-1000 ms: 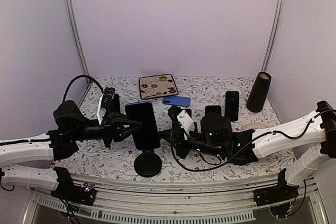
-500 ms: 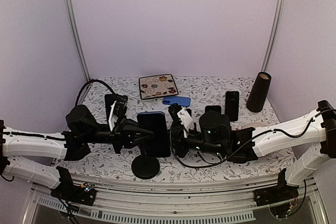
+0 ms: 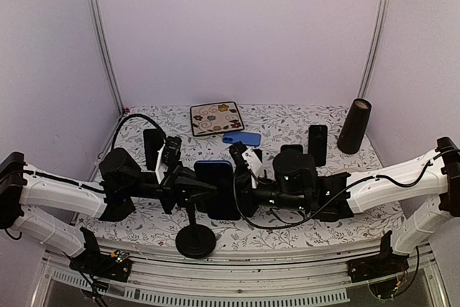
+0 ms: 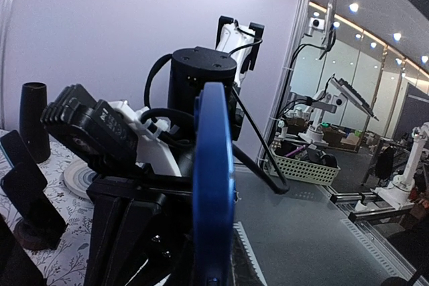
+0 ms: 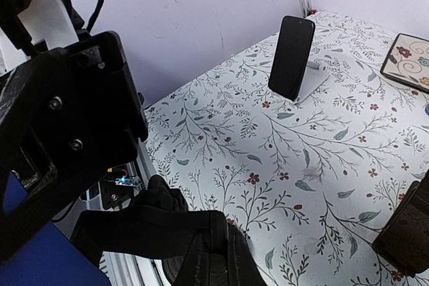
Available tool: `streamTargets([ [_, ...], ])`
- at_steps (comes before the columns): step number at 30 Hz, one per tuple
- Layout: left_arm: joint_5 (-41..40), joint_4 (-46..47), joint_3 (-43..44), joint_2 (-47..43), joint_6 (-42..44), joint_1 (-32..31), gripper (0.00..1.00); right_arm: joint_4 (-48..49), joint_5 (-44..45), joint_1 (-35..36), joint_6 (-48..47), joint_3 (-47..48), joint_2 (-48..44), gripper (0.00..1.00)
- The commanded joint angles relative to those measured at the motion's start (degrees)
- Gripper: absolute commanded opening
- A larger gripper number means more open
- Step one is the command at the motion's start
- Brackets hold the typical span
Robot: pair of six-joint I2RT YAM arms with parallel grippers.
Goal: Place the phone on the phone stand
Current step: Install the phone onto the phone stand.
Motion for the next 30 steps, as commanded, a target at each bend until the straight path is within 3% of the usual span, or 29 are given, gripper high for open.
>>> streamTargets([
  [1,-1.4,8.6,0.4,1.9,1.6,-0.7,0.00,3.4,-3.6,0.5,2.2,2.1,-1.3,0.02],
  [16,-2.0,16.4,-1.9,7.5,-1.4,-0.4,0.00,6.4,-4.3,1.4,0.9,1.1,-1.9,0.02],
  [30,-3.3,17.9,-4.9,8.0,-2.6,1.6,0.00,7.0,-4.5,1.9,0.1,0.7,-1.8,0.02],
])
